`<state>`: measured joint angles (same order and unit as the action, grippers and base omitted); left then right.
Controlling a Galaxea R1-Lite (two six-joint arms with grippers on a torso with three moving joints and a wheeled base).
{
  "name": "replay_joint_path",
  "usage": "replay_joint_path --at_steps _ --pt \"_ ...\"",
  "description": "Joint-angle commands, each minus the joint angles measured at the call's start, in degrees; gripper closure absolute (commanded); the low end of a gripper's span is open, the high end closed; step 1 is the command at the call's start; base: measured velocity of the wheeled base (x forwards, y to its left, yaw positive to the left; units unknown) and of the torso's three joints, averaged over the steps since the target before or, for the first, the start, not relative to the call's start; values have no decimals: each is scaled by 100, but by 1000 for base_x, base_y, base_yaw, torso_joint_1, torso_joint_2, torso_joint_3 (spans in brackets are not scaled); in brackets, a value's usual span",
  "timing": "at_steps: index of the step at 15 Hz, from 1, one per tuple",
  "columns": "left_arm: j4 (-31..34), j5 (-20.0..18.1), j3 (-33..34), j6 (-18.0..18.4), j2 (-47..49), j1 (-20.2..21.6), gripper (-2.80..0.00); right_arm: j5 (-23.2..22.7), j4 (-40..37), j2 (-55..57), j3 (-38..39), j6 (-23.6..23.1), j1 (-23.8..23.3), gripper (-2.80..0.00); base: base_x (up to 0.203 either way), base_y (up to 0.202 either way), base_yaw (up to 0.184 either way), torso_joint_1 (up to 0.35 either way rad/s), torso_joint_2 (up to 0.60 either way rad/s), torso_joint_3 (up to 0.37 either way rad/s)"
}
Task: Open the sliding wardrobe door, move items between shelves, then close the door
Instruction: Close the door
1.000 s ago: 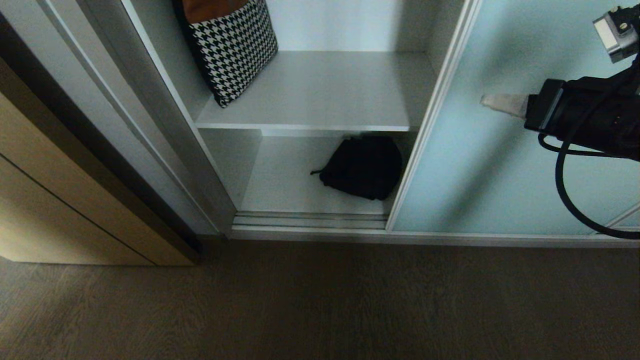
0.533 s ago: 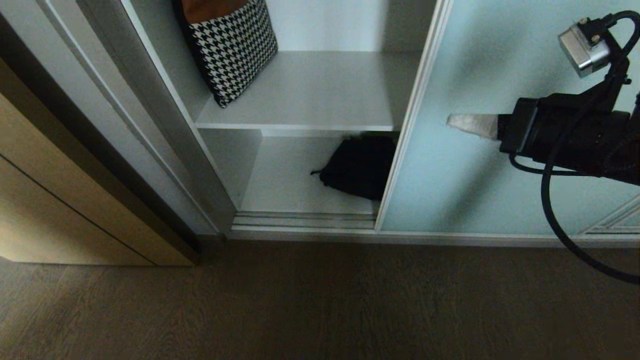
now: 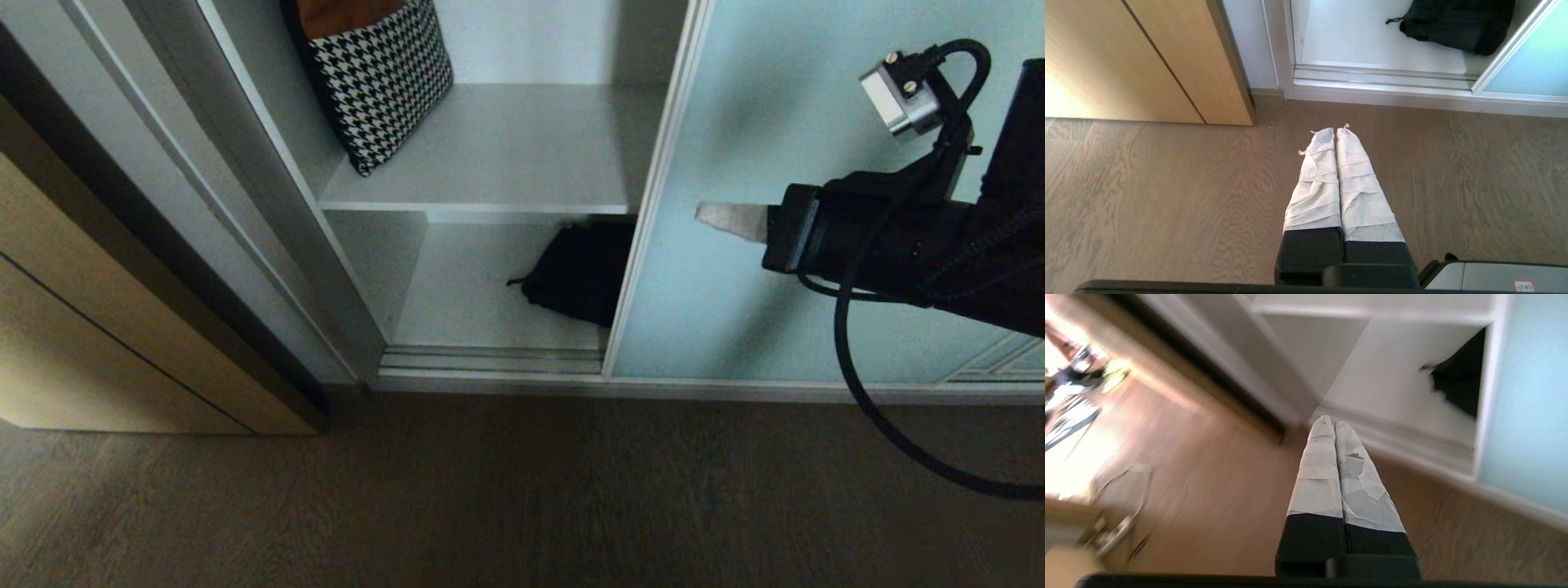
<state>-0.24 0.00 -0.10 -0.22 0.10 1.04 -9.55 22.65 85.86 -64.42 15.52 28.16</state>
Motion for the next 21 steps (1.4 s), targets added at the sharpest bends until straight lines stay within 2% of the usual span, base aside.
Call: replay_joint_path --at_steps 1,7,11,21 --pt "-2 0 1 -4 8 2 0 229 48 574 -378 23 17 0 0 0 0 0 0 0" --pt "-2 0 1 -4 8 2 0 1272 73 1605 -1470 43 -65 0 0 0 0 0 0 0" --pt "-2 0 1 -4 8 2 0 1473 64 1911 -1958 117 -257 0 0 0 0 0 0 0" --pt "-2 0 1 -4 8 2 0 1842 91 2537 -2633 247 -478 0 0 0 0 0 0 0"
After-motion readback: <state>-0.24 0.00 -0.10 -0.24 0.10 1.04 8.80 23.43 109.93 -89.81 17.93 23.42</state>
